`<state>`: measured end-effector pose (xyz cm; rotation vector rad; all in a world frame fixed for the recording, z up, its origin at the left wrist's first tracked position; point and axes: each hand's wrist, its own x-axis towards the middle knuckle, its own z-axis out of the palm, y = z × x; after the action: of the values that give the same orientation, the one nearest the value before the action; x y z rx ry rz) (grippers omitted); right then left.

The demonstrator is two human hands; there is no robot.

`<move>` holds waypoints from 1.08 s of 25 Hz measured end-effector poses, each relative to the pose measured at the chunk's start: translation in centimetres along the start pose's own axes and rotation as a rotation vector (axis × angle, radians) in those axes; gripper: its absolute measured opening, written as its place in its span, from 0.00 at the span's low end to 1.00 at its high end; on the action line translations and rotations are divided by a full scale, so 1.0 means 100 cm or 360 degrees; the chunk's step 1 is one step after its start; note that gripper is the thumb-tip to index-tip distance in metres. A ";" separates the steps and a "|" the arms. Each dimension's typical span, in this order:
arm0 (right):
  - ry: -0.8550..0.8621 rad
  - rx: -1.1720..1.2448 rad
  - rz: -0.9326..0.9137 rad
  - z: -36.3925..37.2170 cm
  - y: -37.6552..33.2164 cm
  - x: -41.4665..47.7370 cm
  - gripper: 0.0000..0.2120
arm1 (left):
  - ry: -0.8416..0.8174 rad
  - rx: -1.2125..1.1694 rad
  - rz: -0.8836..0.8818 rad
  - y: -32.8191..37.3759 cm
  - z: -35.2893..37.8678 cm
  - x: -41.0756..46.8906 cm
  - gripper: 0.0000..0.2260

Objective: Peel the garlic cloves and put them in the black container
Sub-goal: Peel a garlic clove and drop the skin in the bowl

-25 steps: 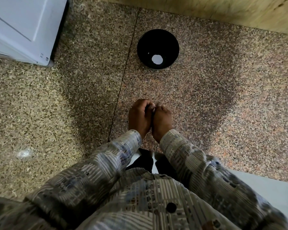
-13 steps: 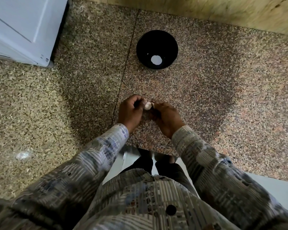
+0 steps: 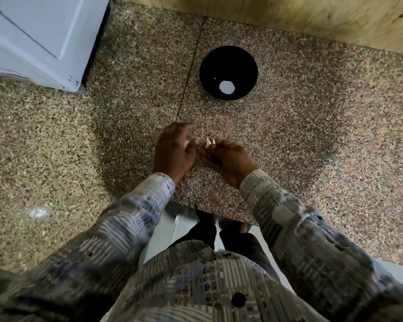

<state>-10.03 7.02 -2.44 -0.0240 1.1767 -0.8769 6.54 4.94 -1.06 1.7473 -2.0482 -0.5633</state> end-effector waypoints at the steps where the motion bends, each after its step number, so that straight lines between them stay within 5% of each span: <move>1: -0.0017 -0.0030 -0.0028 0.000 0.000 -0.002 0.10 | -0.0042 -0.0132 -0.0034 0.008 0.001 -0.004 0.14; 4: -0.0025 -0.0100 -0.0105 0.002 0.002 -0.005 0.09 | -0.0265 -0.0517 -0.0500 0.020 0.004 -0.004 0.13; 8: -0.0001 -0.0127 -0.0107 -0.008 0.002 -0.004 0.14 | -0.0357 -0.0740 -0.0664 0.018 0.007 0.000 0.12; 12: 0.0003 -0.0110 -0.0074 -0.015 -0.001 -0.009 0.12 | -0.0380 -0.0754 -0.0628 0.009 0.010 0.002 0.09; 19: 0.0106 -0.0197 -0.0027 -0.024 -0.013 -0.016 0.11 | -0.0326 0.0297 -0.0089 0.002 0.016 0.012 0.15; 23: -0.0071 -0.0130 0.0107 -0.036 -0.021 -0.025 0.09 | -0.0444 -0.0060 0.0229 0.024 0.016 0.000 0.23; 27: 0.0020 -0.0213 0.0126 -0.044 -0.018 -0.029 0.10 | -0.0567 -0.0514 -0.0163 0.037 0.035 -0.007 0.12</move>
<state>-14.90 9.33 -1.19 -0.0806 1.2386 -0.7286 1.65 6.36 -2.07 1.6527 -1.9516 -1.2402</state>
